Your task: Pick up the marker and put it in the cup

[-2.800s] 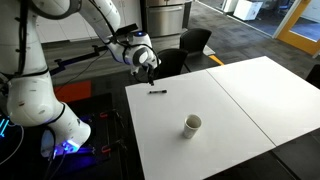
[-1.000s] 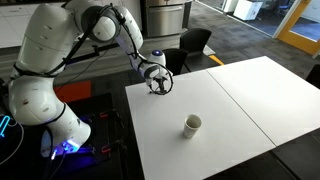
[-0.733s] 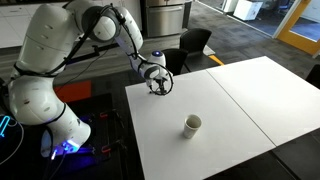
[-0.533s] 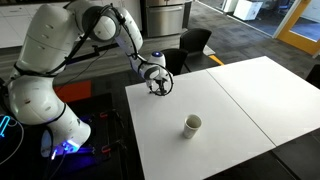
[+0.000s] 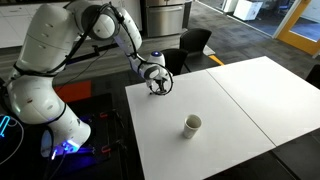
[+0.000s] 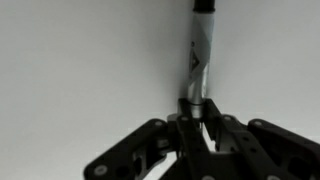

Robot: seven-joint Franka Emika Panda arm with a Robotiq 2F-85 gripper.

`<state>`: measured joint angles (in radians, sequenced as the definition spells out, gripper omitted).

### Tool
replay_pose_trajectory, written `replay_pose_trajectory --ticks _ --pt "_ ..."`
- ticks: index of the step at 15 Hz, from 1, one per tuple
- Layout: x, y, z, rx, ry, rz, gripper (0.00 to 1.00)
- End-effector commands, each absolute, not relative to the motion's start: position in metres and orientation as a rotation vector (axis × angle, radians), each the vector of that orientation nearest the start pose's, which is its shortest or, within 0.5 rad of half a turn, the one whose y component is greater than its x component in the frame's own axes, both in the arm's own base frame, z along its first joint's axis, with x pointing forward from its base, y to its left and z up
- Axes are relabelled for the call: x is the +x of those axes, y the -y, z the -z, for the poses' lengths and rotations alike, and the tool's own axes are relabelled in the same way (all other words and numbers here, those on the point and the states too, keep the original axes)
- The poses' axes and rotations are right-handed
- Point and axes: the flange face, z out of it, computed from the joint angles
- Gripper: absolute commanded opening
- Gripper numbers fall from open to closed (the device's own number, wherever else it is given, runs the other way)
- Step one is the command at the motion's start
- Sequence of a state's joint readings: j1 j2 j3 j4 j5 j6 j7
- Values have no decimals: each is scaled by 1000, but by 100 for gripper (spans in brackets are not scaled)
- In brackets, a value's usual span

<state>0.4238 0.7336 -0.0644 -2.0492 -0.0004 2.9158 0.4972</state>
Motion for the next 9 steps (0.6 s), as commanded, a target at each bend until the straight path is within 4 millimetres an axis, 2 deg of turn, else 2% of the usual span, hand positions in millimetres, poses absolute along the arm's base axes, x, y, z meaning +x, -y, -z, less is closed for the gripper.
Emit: replay_pose_trajectory --ticks 1,6,9 --pt "549 -214 -96 -3101 -226 235 5" --pt "538 -227 -123 -3111 -290 313 5" --pt "539 -225 -145 -3131 -385 397 5"
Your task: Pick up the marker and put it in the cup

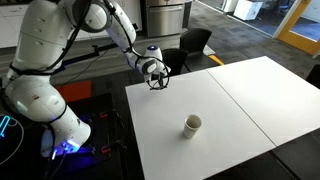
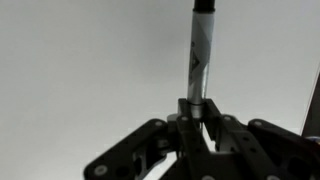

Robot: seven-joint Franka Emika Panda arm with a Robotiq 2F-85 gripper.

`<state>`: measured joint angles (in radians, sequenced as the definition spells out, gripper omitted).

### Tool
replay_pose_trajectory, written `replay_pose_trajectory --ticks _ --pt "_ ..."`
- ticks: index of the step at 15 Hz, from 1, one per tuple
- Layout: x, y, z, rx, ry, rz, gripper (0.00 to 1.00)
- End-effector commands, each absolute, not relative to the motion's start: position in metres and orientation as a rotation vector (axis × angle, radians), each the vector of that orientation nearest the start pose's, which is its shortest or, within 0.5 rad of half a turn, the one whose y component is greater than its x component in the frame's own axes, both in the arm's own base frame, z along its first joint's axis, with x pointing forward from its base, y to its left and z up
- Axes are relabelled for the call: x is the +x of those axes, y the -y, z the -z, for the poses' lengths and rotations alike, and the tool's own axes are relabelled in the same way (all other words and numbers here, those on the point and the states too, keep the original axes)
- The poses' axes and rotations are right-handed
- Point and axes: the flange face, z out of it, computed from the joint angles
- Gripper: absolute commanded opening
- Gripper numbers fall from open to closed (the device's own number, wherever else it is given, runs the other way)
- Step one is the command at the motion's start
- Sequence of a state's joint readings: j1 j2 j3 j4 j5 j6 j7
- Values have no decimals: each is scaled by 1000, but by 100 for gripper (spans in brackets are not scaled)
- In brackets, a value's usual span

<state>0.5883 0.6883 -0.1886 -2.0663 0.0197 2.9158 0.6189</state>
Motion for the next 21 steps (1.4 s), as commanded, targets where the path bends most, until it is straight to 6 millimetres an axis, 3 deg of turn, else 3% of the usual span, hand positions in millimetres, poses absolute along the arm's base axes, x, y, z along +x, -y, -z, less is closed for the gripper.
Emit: replay_pose_trajectory --ticks 1,9,21 --pt "540 -223 -153 -3136 -415 425 5" --pt "548 -181 -212 -3146 -653 622 5" --pt "575 -115 -279 -3154 -937 642 5"
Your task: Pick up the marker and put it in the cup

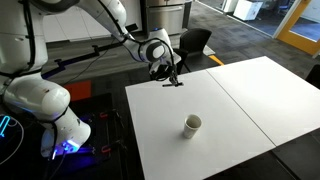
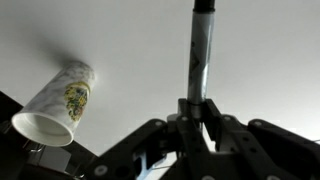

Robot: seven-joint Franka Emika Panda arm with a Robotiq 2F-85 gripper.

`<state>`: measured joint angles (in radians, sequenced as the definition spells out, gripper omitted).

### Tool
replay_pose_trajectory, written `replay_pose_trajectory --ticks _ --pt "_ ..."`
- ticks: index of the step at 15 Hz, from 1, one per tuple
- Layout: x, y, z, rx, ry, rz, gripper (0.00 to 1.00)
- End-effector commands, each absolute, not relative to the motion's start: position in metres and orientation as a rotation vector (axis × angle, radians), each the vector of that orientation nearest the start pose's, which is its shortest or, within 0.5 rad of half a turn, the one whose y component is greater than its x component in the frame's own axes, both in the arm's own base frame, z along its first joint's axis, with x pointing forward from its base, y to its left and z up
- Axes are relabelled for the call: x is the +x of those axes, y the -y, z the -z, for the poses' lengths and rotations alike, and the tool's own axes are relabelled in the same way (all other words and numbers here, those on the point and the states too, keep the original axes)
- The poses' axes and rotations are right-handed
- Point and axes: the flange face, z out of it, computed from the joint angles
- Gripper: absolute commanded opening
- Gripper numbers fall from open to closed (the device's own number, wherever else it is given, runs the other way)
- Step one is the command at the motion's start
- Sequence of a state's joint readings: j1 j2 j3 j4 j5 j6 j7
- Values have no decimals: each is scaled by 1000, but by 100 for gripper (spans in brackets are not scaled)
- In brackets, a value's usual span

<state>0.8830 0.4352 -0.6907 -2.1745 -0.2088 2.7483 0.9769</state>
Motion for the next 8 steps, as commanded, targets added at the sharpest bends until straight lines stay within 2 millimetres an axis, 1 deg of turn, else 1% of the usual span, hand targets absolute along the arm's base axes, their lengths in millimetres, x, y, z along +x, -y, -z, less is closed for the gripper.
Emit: replay_pose_trajectory --ticks 1,4,8 --pt "579 -111 -285 -3158 -972 665 5" --pt "588 -104 -297 -3178 -1067 749 5" --pt "596 -95 -311 -3190 -1246 927 5"
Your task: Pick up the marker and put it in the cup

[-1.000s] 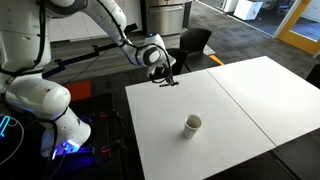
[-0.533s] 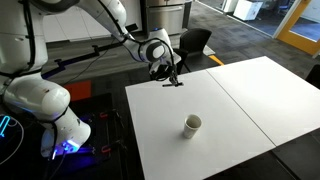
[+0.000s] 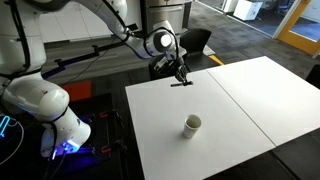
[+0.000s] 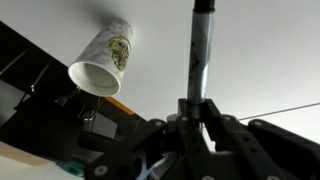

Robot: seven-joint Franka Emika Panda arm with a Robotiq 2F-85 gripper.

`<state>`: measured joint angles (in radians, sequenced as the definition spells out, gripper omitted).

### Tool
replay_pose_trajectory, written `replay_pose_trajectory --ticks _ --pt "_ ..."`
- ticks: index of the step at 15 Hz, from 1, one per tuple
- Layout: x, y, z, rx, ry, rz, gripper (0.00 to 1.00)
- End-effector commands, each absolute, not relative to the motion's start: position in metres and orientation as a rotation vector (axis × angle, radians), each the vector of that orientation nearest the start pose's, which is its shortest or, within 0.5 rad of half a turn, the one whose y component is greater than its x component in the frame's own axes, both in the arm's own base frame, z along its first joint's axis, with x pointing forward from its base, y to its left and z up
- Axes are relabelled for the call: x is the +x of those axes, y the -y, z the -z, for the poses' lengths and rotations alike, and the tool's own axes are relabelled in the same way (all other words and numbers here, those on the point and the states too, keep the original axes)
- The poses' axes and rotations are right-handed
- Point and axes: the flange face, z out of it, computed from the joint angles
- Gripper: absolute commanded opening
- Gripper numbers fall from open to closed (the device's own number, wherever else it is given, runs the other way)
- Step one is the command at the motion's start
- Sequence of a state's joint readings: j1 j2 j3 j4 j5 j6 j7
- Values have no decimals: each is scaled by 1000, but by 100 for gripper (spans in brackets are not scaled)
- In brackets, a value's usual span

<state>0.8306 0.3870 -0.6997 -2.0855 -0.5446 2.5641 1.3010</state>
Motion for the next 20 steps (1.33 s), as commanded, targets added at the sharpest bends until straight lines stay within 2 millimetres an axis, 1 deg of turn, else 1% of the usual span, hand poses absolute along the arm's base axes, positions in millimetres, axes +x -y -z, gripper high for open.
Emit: replay_pose_trajectory --ticks 1,3,6,11,13,17,20 --pt "596 -93 -314 -3190 -1294 971 5" --pt "596 -87 -319 -3190 -1385 1061 5" --pt "593 -74 -331 -3201 -1474 1162 5" --pt "589 -57 -352 -3227 -1515 1289 5" --pt "582 -51 -362 -3235 -1527 1361 5" --pt "562 -36 -391 -3224 -1494 1616 5" --pt "552 -21 -403 -3190 -1497 1713 5"
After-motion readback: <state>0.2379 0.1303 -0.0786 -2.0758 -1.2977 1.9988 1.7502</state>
